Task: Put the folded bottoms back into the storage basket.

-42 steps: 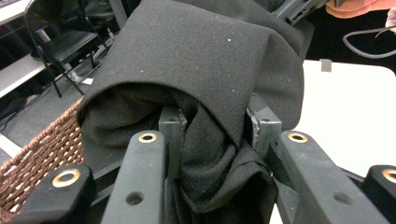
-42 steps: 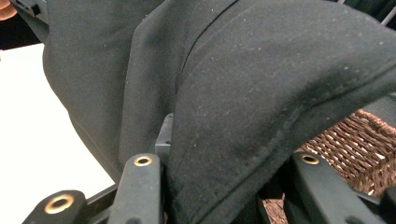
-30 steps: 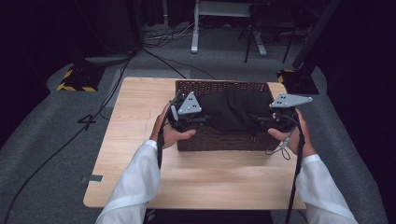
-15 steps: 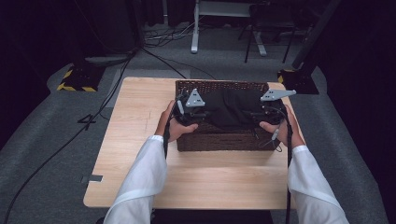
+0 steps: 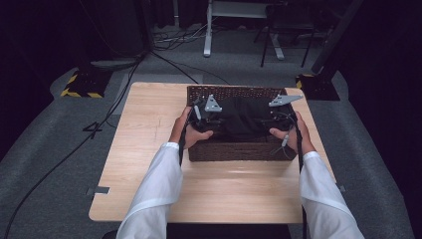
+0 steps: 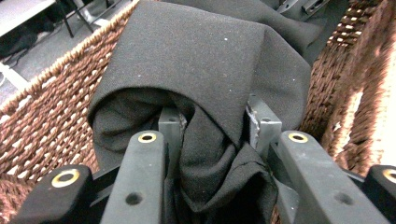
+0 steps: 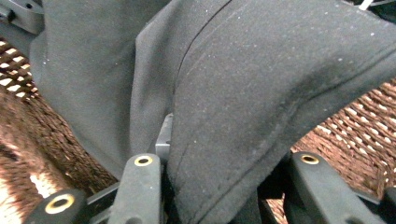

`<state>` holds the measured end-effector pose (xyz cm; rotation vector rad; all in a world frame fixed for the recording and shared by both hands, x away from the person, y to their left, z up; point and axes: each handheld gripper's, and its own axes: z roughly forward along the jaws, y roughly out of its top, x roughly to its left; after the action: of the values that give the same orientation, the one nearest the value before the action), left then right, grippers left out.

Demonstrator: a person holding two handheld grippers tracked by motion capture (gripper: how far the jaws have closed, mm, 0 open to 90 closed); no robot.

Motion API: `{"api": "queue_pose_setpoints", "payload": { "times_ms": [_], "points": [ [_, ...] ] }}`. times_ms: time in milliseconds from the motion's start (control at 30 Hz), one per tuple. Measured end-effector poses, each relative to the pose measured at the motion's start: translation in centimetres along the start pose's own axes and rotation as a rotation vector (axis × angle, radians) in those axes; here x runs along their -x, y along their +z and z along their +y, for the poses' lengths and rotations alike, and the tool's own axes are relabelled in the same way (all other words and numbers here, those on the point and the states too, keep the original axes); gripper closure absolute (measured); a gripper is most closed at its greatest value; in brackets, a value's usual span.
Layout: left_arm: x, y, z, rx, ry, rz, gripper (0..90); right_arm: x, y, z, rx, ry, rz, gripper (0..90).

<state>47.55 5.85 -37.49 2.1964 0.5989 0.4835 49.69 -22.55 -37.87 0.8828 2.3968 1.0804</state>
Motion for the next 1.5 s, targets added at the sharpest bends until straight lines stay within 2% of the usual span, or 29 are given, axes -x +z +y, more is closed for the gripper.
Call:
{"api": "queue_pose_setpoints", "payload": {
  "times_ms": [100,233,500,567,600,700,800,900,1000,1133,1200,1267,1400,1500],
  "points": [
    [-0.2,0.5,-0.2,-0.030,-0.015,-0.002,66.1,0.0,0.2,0.1,-0.028,0.004,-0.011,61.1],
    [0.0,1.0,0.0,-0.063,0.000,-0.003,66.0,-0.1,0.7,0.2,-0.080,-0.004,-0.018,60.9],
    [0.2,1.6,0.2,-0.119,0.019,0.007,65.9,0.0,0.9,0.2,-0.125,0.004,-0.023,60.6],
    [0.2,1.7,0.3,-0.128,0.019,0.007,65.7,-0.2,1.0,0.3,-0.136,-0.002,-0.030,60.4],
    [0.2,1.9,0.3,-0.150,0.015,0.002,65.5,-0.2,1.0,0.3,-0.145,-0.001,-0.034,60.3],
    [0.3,2.0,0.3,-0.171,0.014,0.004,64.5,-0.2,1.1,0.3,-0.173,0.014,-0.045,59.5],
    [0.3,2.2,0.3,-0.203,0.017,0.012,61.6,-0.2,1.2,0.2,-0.218,0.007,-0.042,57.6],
    [0.4,2.4,0.4,-0.249,0.018,0.018,57.0,-0.3,1.4,0.1,-0.257,0.002,-0.083,55.2],
    [0.3,2.2,0.5,-0.282,0.014,0.056,50.4,-0.4,1.5,0.0,-0.295,-0.011,-0.103,50.0],
    [-0.5,1.6,-0.1,-0.285,-0.008,0.062,51.0,0.2,1.2,-0.5,-0.317,0.019,-0.129,45.1],
    [-0.9,1.2,-0.4,-0.274,-0.031,0.055,49.9,0.6,0.8,-0.7,-0.304,0.030,-0.118,44.7],
    [-1.2,0.9,-0.8,-0.259,-0.050,0.050,48.8,0.9,0.5,-0.8,-0.298,0.042,-0.134,42.4],
    [-1.4,0.8,-1.5,-0.244,-0.061,0.034,45.6,1.2,0.3,-1.1,-0.300,0.050,-0.144,34.8],
    [-1.4,0.7,-1.8,-0.234,-0.073,0.045,39.3,1.2,0.1,-1.2,-0.272,0.055,-0.151,32.0]
  ]
}}
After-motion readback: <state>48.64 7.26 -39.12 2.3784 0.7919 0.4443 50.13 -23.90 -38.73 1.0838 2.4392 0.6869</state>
